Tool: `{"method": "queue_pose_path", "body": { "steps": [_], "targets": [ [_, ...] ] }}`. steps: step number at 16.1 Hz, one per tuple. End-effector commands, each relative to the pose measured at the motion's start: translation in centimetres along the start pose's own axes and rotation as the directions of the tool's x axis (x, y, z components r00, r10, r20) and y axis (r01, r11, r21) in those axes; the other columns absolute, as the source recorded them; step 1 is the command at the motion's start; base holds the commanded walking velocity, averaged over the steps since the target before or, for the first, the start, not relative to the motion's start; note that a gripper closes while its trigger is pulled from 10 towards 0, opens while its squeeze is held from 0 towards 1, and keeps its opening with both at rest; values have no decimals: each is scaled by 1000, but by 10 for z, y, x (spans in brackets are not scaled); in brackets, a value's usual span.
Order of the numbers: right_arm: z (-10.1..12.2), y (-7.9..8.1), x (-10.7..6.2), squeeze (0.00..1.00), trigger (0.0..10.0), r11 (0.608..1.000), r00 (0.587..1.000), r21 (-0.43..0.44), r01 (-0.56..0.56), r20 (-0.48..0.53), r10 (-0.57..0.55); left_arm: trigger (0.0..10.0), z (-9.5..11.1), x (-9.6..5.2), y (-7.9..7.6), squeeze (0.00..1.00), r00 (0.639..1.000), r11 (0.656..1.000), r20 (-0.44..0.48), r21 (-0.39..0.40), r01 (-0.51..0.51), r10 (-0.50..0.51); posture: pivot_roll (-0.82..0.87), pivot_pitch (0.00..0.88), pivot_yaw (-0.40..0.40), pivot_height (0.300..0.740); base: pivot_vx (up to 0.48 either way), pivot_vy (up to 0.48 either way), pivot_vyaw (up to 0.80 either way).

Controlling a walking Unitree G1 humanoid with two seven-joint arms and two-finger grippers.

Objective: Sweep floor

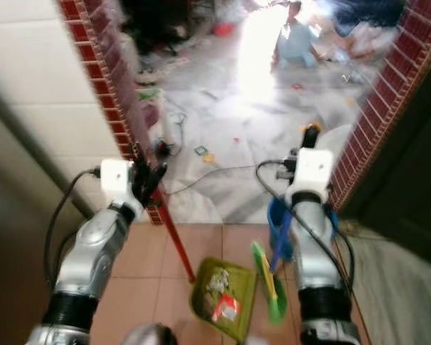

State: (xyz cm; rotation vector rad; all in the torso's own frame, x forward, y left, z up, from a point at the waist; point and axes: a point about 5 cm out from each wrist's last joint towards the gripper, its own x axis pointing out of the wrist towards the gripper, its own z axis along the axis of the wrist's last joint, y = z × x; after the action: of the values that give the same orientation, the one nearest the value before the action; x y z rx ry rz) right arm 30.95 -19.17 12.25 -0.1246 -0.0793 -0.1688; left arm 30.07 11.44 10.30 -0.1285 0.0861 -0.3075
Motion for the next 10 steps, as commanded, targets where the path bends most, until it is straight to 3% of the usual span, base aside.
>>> {"method": "queue_pose_path", "body": {
  "steps": [1, 4, 10],
  "targets": [
    [11, 4, 5, 0, 10000, 1000, 999, -5, -11, 40, 11, 10000, 16, 3, -1, 0, 998, 1000, 63, 4, 16, -16, -92, 0, 54, 740, 0, 0, -544],
    [11, 3, 6, 0, 10000, 1000, 999, -7, -8, 42, 8, 10000, 18, 4, -2, 0, 997, 1000, 68, 3, 20, -20, -94, 0, 53, 740, 0, 0, -544],
    [9, 3, 7, 0, 10000, 1000, 999, -11, -5, 34, 6, 10000, 23, 5, -1, 0, 996, 999, 87, -11, 37, -36, -96, 0, 55, 740, 0, 0, -800]
  ]
}}
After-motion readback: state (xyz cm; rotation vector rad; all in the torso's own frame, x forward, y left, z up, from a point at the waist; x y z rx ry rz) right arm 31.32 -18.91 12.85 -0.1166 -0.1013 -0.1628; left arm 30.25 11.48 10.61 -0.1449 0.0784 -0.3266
